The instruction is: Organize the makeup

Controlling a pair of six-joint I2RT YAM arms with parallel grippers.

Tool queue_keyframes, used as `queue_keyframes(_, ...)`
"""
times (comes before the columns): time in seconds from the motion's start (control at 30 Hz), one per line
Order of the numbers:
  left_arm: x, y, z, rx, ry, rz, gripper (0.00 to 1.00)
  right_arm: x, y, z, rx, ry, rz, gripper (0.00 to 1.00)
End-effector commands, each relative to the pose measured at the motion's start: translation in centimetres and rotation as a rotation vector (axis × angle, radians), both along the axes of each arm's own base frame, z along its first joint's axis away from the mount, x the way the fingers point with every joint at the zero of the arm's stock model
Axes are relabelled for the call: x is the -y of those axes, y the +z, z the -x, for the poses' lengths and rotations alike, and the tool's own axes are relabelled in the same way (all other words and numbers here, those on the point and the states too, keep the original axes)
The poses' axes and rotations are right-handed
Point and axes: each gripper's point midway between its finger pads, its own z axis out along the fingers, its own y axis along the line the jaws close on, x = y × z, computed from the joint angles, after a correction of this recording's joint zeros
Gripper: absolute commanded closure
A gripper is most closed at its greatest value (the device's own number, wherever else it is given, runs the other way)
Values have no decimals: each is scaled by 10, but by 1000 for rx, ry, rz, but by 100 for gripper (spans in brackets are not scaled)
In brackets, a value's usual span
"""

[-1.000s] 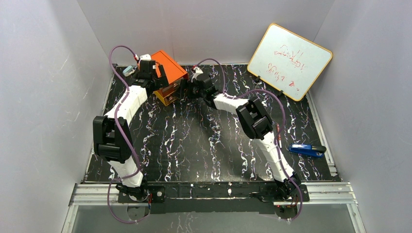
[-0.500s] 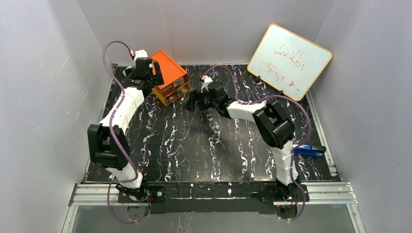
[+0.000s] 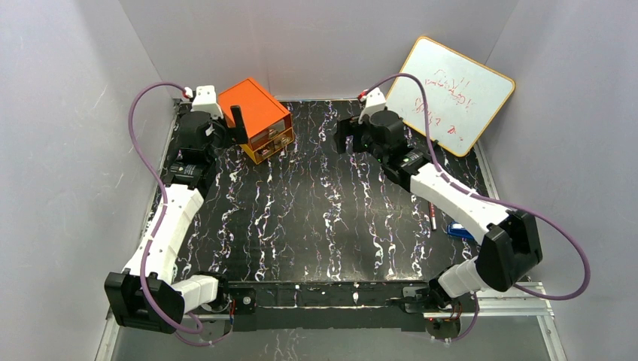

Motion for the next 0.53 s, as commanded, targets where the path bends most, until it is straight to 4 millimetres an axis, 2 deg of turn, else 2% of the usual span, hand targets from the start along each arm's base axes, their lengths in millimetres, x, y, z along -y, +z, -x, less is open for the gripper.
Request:
queue_keyframes(0.0,10,-1,5,-9,-84,-27,2,38,-2,0,19,-91,107,1)
queue_keyframes(0.13,10,0,6,-12,-84,-30,2,40,6,2,34,-86,89,1)
queue_keyframes(0.5,12,-5,10,-33,-95,-21,1,42,14,0,52,-103,75,1)
